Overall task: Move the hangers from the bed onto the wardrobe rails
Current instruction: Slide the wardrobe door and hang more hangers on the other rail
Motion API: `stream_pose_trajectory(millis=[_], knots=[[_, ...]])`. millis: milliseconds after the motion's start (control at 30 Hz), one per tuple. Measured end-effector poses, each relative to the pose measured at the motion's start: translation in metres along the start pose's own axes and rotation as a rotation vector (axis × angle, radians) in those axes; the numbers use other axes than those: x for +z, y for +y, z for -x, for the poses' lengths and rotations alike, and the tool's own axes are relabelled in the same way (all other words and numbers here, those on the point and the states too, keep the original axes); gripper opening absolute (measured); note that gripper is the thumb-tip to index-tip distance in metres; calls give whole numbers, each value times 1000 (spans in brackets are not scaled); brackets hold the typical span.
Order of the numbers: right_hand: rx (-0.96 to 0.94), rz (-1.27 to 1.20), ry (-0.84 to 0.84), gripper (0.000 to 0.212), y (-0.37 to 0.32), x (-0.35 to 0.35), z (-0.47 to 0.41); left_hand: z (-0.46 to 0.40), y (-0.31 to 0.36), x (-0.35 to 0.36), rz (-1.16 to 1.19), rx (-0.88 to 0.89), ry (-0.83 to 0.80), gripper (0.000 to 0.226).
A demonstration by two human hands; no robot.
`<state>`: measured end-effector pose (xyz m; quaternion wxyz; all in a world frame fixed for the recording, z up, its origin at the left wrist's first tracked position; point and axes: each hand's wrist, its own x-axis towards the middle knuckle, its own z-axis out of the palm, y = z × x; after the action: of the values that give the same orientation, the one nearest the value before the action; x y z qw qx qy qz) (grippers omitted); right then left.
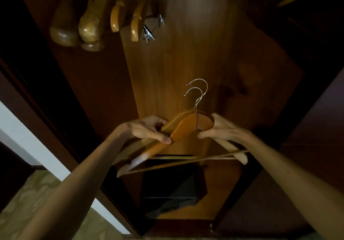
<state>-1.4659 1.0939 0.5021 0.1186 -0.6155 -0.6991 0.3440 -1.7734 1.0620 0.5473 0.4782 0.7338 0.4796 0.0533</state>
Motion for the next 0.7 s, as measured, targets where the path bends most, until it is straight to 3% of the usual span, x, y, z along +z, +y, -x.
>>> stream_pose_trajectory(millis=[67, 133, 200, 233, 267, 333, 433, 500, 700], knots=[[-103, -67, -38, 30, -17, 4, -1, 1, -8, -3, -92, 19, 227, 38], [-120, -163, -15, 28, -33, 11, 4, -1, -12, 6, -235, 33, 634, 42], [-46, -246, 139, 29, -38, 19, 7, -7, -17, 32, -348, 113, 1034, 27], [27, -269, 206, 39, -40, 23, 6, -12, -14, 45, -312, 130, 1096, 21], [65, -302, 253, 48, -38, 31, 4, -15, -6, 58, -227, 106, 1050, 21], [78, -362, 302, 49, -45, 44, 6, -26, 6, 80, -46, 67, 780, 29], [122, -478, 348, 50, -52, 58, 6, -41, 16, 104, 126, 221, 442, 45], [139, -590, 341, 57, -56, 64, 11, -48, 11, 108, 173, 312, 401, 51], [19, -694, 278, 41, -61, 71, 34, -46, 2, 97, 320, 409, 373, 69]])
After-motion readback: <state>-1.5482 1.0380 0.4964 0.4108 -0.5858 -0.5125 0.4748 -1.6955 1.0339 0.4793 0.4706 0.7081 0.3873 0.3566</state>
